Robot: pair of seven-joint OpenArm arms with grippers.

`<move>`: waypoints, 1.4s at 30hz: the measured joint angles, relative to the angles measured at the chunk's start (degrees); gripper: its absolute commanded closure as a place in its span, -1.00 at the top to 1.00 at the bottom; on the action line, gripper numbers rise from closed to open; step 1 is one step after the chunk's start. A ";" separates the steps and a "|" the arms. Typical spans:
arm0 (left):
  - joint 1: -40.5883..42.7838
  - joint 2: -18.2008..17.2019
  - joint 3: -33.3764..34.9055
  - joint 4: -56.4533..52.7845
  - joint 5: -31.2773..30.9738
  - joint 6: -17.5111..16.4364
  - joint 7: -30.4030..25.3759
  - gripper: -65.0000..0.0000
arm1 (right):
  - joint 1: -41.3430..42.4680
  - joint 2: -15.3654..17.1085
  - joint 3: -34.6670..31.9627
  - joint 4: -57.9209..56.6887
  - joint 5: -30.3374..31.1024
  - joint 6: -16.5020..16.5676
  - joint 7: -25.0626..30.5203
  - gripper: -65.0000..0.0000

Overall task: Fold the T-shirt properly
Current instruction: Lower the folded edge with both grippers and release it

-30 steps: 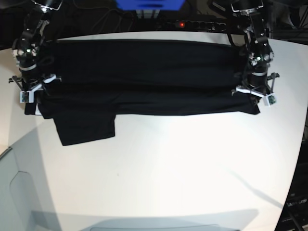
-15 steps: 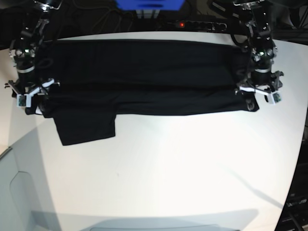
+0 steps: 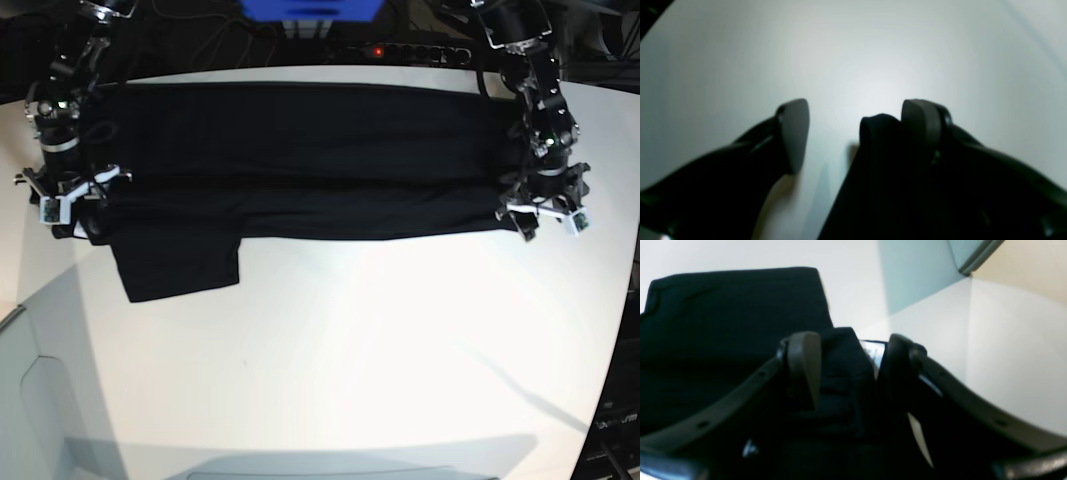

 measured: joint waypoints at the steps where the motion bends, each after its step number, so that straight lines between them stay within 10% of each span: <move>1: -0.17 0.00 0.00 -0.15 -0.22 -0.17 0.02 0.17 | -0.02 0.00 0.00 0.00 -0.02 0.00 -0.02 0.01; 9: -0.44 -0.02 4.04 -0.33 -0.55 -0.24 -0.04 -1.00 | 0.02 0.15 0.26 0.00 -0.02 0.00 -0.04 0.01; 20: 2.91 0.13 0.90 8.33 -0.48 -0.22 0.07 -1.00 | 3.91 0.17 0.09 3.56 0.20 -0.04 0.28 0.09; 31: 4.94 0.15 -0.48 11.47 -0.50 -0.17 0.22 -1.00 | 20.28 4.42 -5.29 -12.41 -1.51 4.92 -20.61 0.17; 42: 5.51 0.28 -0.50 11.45 -0.39 -0.15 0.22 -1.00 | 24.79 6.60 -9.60 -26.51 -3.65 5.18 -20.92 0.17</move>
